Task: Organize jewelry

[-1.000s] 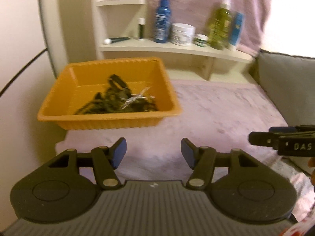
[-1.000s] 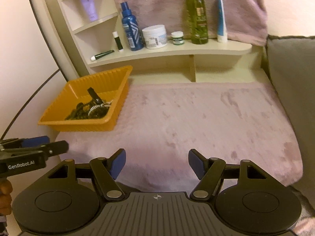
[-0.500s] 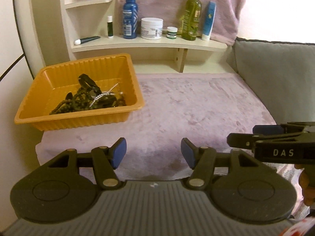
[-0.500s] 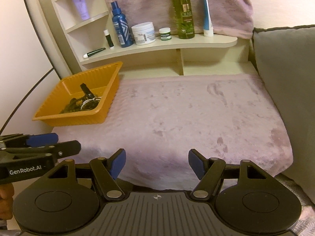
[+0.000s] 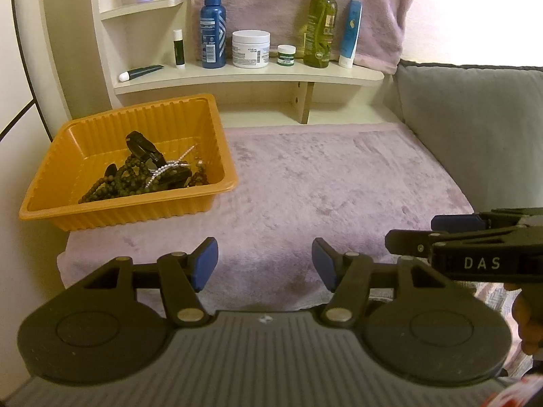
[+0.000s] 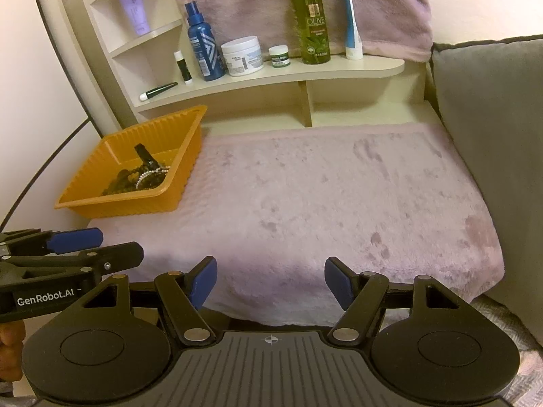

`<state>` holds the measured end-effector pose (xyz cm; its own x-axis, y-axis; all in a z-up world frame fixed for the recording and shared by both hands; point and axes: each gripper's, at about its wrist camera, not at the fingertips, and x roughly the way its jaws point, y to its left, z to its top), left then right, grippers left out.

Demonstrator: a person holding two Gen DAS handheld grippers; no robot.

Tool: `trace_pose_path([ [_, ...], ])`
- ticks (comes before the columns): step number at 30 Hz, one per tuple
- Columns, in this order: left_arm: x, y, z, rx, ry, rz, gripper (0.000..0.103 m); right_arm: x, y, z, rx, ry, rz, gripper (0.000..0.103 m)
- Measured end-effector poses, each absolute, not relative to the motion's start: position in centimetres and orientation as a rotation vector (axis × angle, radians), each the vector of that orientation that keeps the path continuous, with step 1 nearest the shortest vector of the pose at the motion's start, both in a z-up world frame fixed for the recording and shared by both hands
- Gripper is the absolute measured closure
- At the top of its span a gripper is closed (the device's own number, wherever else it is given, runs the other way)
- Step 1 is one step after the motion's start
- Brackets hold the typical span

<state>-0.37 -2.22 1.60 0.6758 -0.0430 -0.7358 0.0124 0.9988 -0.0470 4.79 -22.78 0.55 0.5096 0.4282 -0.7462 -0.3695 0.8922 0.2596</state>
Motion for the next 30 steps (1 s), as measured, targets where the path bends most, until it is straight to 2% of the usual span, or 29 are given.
trace_pose_path([
  [30, -0.37, -2.15, 1.62, -0.042, 0.826, -0.032, 0.044, 4.7, -22.51, 0.58, 0.07, 0.918, 0.478, 0.033],
])
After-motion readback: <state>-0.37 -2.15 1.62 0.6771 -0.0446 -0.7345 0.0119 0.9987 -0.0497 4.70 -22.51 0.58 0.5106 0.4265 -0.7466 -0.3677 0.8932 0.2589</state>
